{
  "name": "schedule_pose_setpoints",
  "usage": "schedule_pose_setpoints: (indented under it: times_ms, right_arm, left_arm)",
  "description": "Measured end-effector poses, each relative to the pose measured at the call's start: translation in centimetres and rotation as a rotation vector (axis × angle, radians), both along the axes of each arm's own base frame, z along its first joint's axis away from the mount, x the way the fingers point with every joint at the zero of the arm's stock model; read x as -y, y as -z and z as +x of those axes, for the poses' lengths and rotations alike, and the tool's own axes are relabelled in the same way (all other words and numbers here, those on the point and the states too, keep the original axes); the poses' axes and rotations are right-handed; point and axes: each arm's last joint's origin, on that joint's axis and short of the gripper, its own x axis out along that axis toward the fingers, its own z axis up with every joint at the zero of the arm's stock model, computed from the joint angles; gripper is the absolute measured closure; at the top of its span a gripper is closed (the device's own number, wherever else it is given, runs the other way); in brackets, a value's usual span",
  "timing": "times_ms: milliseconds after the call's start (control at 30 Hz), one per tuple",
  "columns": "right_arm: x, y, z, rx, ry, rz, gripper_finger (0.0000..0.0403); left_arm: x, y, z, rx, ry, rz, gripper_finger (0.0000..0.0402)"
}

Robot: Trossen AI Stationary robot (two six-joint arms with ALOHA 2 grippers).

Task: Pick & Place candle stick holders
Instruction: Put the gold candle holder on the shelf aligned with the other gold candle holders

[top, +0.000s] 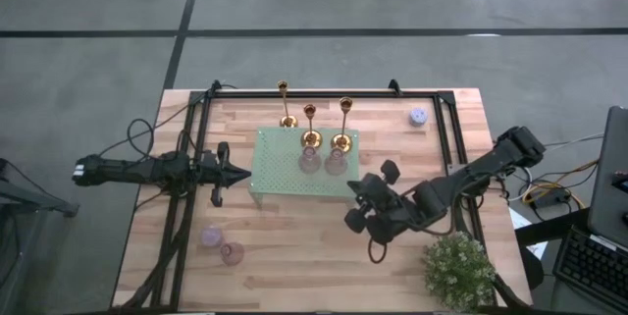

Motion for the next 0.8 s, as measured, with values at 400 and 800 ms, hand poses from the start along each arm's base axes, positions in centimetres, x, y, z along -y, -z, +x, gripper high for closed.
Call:
schedule_pose_setpoints:
  times_ms: [400,800]
  right_arm:
    - [1.7,0.6,-1.6,-0.165,0.063,-0.041,0.0395]
    - [3.6,2.6,-5.8,-0.025,-0.115,0.004,0.0395]
  left_arm:
    - [0.0,0.0,0.0,0.000,0.000,0.000,0.0388]
    - [0.0,0.0,0.0,-0.001,0.000,0.000,0.0388]
